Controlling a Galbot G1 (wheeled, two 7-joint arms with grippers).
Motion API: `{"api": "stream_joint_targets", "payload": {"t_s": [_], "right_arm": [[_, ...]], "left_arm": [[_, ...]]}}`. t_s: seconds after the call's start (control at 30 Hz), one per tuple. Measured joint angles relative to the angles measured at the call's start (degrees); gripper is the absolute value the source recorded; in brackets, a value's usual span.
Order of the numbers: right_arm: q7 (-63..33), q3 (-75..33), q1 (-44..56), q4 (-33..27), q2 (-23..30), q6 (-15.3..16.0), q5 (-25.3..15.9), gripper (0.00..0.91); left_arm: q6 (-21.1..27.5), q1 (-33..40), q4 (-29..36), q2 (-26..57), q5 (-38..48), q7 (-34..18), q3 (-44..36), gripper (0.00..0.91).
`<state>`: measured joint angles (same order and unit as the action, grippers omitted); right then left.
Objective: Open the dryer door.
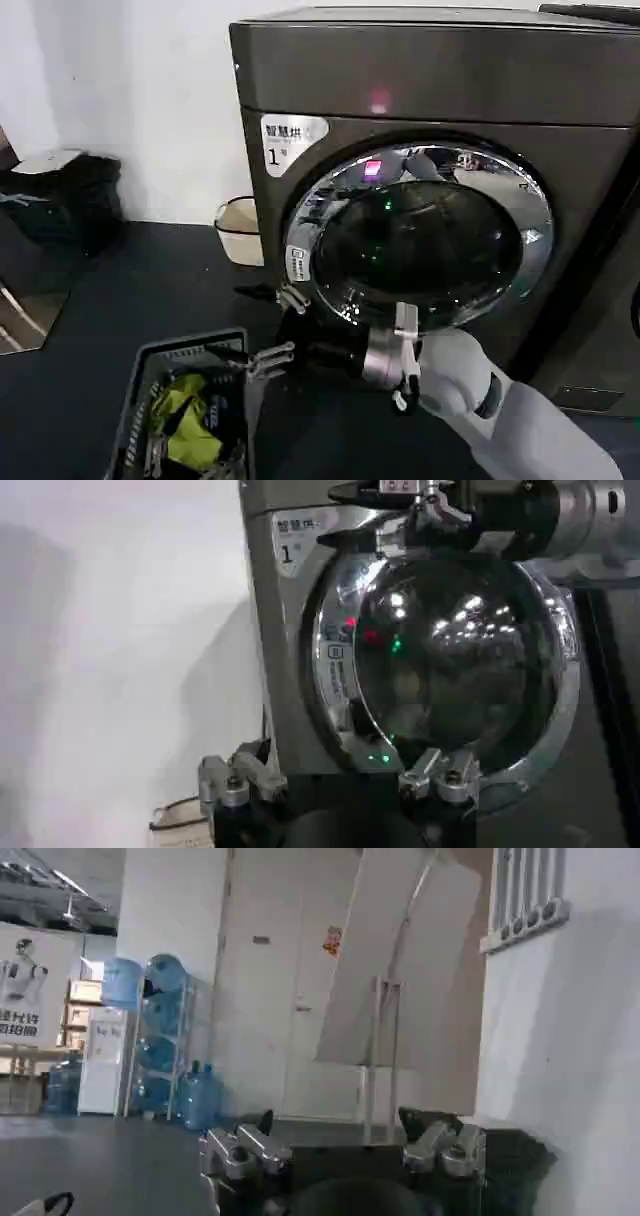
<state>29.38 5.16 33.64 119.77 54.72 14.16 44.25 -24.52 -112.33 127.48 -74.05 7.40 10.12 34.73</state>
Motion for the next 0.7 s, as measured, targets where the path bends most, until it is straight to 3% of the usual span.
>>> {"api": "stream_joint_targets", "payload": {"t_s": [0.27, 0.7], "right_arm": [[4.29, -4.26, 2.06, -3.33, -0.87, -2.89, -5.49, 0.907], [4.77, -11.17, 6.2, -8.21, -0.82, -2.59, -7.55, 0.907]], "left_arm": [[-0.1, -0.09, 0.04, -0.52, -1.14, 0.0, -1.1, 0.907], [-0.36, -0.28, 0.48, -0.04, -0.55, -0.02, -1.62, 0.907]]}}
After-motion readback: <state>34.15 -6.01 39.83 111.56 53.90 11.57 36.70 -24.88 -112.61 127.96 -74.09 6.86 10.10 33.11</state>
